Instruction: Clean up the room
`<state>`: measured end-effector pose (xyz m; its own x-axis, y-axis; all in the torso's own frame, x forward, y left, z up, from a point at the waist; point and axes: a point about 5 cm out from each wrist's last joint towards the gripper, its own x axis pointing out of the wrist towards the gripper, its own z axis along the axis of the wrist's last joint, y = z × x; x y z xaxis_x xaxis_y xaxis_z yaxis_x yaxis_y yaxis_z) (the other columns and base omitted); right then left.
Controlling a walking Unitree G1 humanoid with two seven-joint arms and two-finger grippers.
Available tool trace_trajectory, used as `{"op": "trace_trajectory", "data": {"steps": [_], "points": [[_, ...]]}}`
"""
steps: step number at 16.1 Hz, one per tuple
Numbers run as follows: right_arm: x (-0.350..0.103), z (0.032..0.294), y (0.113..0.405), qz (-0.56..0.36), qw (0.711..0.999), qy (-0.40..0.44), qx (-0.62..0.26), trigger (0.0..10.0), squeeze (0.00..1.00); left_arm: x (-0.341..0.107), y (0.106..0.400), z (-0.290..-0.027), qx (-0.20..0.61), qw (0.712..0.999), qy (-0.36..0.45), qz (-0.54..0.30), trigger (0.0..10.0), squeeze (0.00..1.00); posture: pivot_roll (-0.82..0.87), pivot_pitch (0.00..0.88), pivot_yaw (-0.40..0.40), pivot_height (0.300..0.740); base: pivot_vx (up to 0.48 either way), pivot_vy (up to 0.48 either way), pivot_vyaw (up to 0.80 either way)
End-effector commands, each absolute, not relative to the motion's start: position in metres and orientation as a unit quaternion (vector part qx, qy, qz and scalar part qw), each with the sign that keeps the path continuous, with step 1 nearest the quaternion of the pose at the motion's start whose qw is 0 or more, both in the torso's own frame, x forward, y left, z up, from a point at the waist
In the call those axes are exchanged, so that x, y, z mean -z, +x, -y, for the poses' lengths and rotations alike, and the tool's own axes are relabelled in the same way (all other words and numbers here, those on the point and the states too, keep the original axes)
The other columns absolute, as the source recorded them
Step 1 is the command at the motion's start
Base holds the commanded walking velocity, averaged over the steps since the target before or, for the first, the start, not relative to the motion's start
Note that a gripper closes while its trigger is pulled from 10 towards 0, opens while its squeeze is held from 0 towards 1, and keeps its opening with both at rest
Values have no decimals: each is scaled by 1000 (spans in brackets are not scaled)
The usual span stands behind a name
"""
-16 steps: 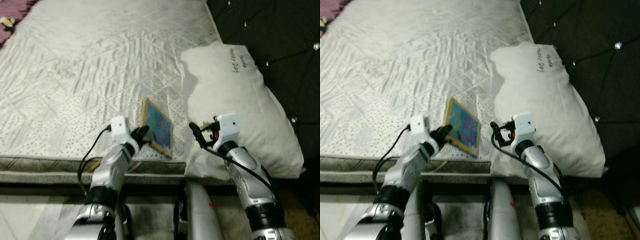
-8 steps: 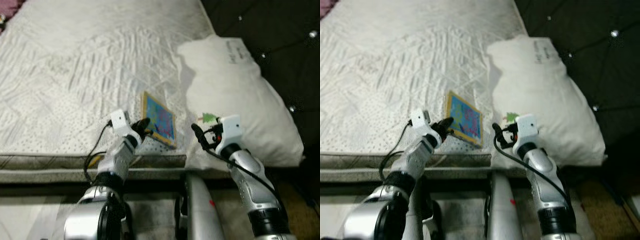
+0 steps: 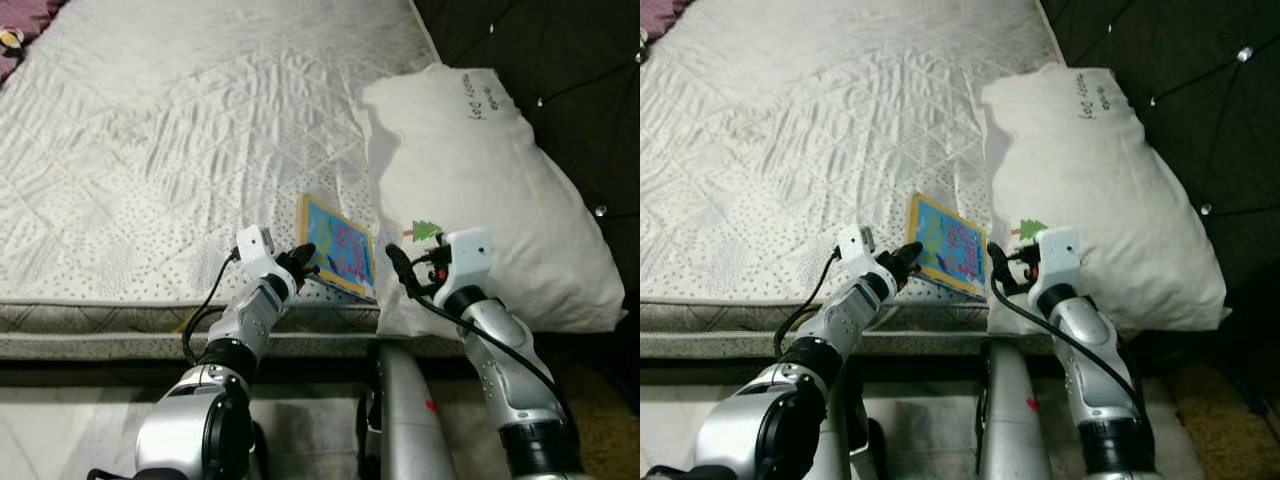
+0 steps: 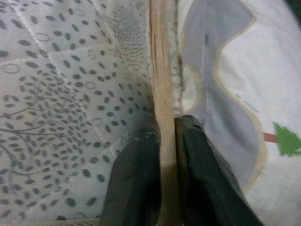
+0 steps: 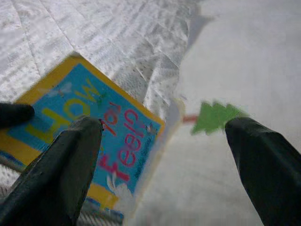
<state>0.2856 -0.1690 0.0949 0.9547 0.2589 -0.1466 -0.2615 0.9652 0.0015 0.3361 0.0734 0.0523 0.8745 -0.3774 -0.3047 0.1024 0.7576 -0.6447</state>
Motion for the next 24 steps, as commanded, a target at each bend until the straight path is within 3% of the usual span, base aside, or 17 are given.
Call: {"op": "trace_trajectory", "data": {"steps": [1,15,17,22,24], "points": [[-98,171,285,-67,990,-7,-125,10000,0,-42,329,-68,133,908,-310,-248,10000,1000,-163,123,3,583,0,0,0],[-97,159,297,-67,990,5,-128,10000,0,-52,345,-116,66,944,-238,-218,10000,1000,-113,98,8,583,0,0,0],[-96,158,298,-68,989,10,-129,10000,0,-56,345,-115,78,960,-190,-189,10000,1000,-109,93,10,583,0,0,0],[-94,154,303,-70,989,9,-131,10000,0,-54,334,-75,158,950,-162,-215,10000,1000,-89,83,8,583,0,0,0],[-95,153,304,-67,989,8,-133,10000,0,-44,325,-66,200,944,-104,-240,10000,1000,-96,84,8,583,0,0,0]]}}
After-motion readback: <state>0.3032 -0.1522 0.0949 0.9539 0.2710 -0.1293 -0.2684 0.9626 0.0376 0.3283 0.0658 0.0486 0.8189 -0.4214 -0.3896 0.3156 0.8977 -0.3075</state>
